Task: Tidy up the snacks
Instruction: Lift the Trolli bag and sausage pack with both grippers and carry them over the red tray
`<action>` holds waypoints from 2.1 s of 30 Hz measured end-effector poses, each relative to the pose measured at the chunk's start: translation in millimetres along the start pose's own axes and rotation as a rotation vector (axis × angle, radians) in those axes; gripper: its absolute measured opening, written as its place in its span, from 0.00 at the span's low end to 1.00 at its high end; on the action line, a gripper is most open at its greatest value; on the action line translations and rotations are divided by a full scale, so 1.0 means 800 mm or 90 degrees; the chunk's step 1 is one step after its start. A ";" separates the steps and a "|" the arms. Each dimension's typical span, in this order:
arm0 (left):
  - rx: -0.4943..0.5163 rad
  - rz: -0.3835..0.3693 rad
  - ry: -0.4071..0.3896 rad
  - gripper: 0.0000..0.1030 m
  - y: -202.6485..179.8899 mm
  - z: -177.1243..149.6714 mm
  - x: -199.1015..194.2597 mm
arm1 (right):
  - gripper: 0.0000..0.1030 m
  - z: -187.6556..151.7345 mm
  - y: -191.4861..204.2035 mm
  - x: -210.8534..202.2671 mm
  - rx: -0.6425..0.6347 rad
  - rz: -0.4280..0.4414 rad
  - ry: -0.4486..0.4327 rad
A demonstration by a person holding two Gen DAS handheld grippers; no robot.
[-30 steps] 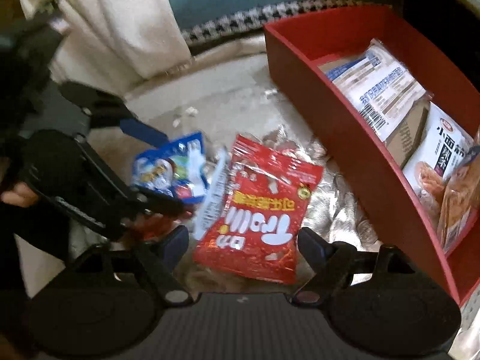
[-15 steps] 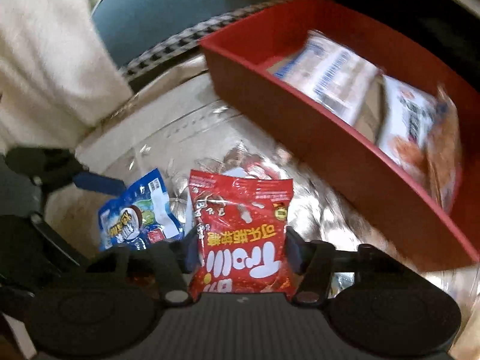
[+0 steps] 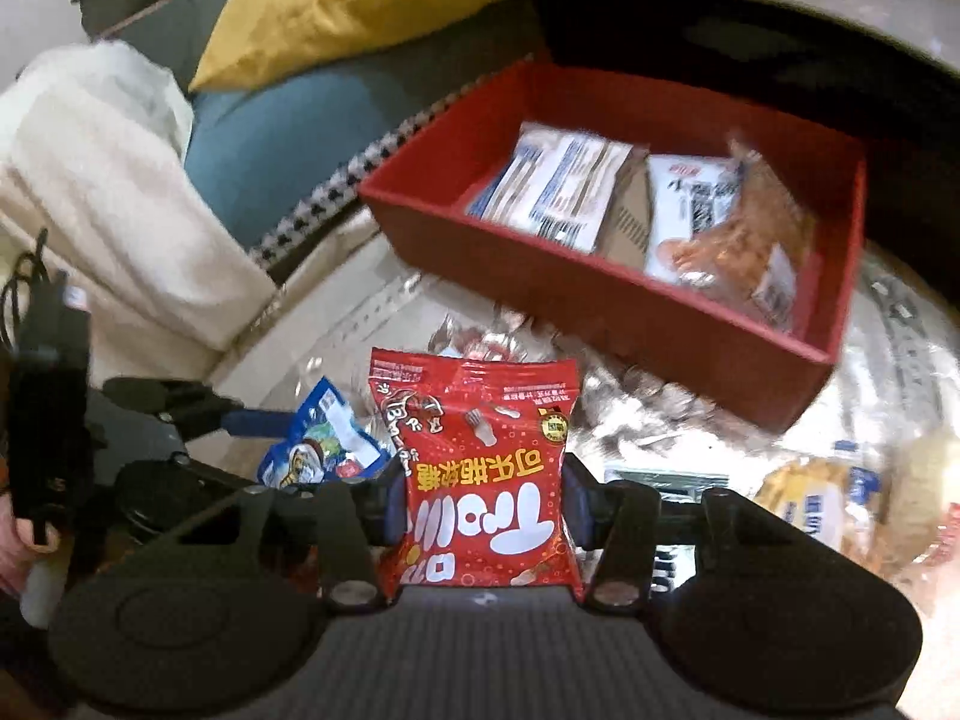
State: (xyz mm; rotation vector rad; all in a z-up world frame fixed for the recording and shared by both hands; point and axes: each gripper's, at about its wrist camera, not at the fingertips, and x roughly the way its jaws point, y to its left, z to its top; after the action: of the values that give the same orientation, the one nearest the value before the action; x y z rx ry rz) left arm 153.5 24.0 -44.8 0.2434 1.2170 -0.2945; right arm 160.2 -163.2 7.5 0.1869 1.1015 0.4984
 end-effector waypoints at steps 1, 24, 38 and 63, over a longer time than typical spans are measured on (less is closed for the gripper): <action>-0.003 0.000 -0.002 0.74 -0.001 0.000 -0.002 | 0.43 -0.001 -0.002 -0.006 0.003 0.001 -0.007; -0.089 -0.073 -0.131 0.74 0.001 0.075 -0.066 | 0.43 0.034 -0.010 -0.034 0.022 -0.005 -0.092; -0.102 -0.073 -0.180 0.74 -0.009 0.131 -0.072 | 0.43 0.060 -0.026 -0.045 0.054 -0.016 -0.138; -0.118 -0.018 -0.199 0.74 -0.014 0.200 -0.040 | 0.43 0.107 -0.058 -0.026 0.094 -0.049 -0.181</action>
State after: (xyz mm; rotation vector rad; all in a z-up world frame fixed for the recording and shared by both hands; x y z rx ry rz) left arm 280.6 -37.5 37.9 0.0176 0.9314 -0.2331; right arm 242.1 -205.4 45.0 0.3328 0.8632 0.3103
